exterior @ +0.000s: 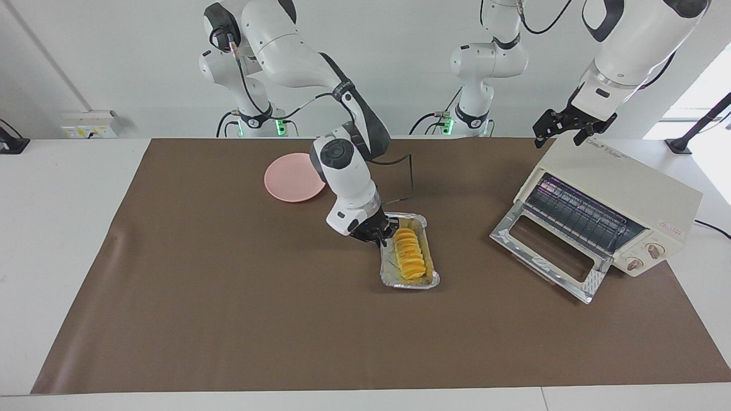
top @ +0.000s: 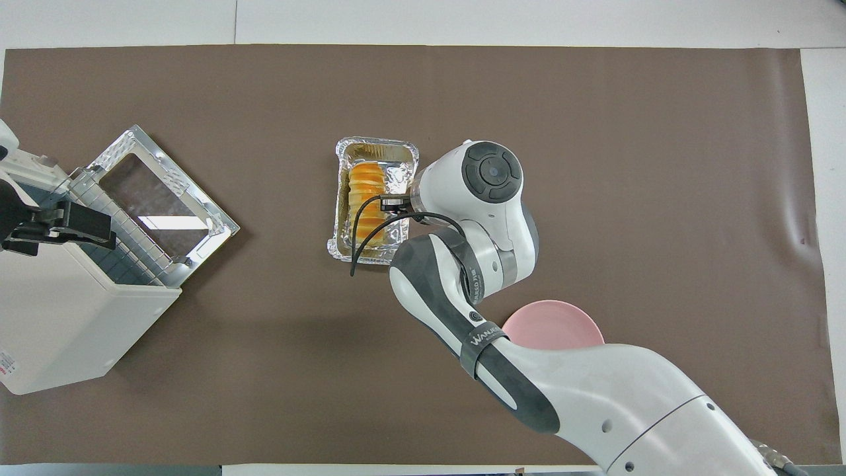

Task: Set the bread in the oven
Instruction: 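Slide the foil tray with the right gripper toward the toaster oven, then grasp the foil tray with the left gripper while the right gripper withdraws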

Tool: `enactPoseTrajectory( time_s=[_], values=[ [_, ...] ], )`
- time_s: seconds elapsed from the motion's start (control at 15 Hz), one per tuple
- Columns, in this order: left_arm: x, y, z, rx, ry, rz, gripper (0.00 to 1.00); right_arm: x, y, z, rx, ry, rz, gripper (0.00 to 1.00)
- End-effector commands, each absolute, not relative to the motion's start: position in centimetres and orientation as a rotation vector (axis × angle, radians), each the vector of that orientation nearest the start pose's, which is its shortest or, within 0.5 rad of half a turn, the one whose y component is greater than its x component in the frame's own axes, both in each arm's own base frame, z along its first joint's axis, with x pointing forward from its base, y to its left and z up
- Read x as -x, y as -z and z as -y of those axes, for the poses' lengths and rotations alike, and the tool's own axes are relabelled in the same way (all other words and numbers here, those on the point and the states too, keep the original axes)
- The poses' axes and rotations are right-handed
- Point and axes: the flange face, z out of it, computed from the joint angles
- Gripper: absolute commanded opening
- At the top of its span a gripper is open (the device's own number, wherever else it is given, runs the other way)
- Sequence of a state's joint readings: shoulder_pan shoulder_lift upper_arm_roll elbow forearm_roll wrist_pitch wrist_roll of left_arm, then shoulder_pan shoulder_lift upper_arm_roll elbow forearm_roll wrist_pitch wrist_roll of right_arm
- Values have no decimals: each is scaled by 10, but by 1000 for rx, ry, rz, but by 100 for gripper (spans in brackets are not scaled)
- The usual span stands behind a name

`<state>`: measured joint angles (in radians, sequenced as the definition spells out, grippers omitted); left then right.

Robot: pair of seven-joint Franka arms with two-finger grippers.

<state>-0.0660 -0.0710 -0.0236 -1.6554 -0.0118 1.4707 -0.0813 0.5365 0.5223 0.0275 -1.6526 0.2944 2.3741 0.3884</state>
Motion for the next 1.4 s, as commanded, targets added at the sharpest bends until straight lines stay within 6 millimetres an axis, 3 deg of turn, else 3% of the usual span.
enactPoseTrajectory(
  time_s=[0.0, 0.07, 0.2, 0.33, 0.4, 0.47, 0.6, 0.73, 0.8, 0.87, 0.93, 1.0, 1.07, 1.2, 1.33],
  values=[
    [-520, -616, 62, 3121, -91, -38, 100, -587, -328, -372, 2843, 91, -38, 47],
    [-524, -618, 68, 3125, -53, -55, 100, -587, -330, -372, 2854, 92, -21, 63],
    [-550, -602, 93, 3114, -72, -122, 100, -587, -336, -369, 2912, 82, 48, 100],
    [-566, -589, 112, 3119, -37, -164, 100, -592, -368, -359, 2949, 90, 86, 100],
    [-572, -573, 134, 3111, -67, -216, 100, -591, -391, -349, 2952, 94, 89, 100],
    [-576, -566, 155, 3109, -72, -262, 100, -591, -413, -330, 2959, 92, 68, 100],
    [-588, -541, 172, 3107, -93, -267, 100, -586, -453, -291, 3003, 79, 50, 100],
    [-593, -523, 208, 3114, -36, -269, 100, -586, -485, -240, 3044, 40, 83, 100],
    [-597, -511, 216, 3118, -27, -267, 100, -585, -497, -216, 3050, 15, 121, 100],
    [-597, -501, 239, 3129, 22, -293, 100, -584, -509, -180, 3055, -21, 157, 100],
    [-598, -488, 254, 3144, 33, -269, 100, -580, -520, -155, 3055, -37, 186, 100],
    [-595, -474, 282, 3162, 39, -256, 100, -575, -528, -136, 3055, -46, 196, 100],
    [-589, -457, 314, 3177, 51, -267, 100, -568, -537, -121, 3055, -51, 187, 100],
    [-581, -434, 347, 3182, 47, -287, 100, -559, -550, -98, 3058, -65, 137, 100],
    [-566, -388, 393, 3173, 26, -277, 100, -550, -564, -82, 3061, -87, 104, 100]
  ],
)
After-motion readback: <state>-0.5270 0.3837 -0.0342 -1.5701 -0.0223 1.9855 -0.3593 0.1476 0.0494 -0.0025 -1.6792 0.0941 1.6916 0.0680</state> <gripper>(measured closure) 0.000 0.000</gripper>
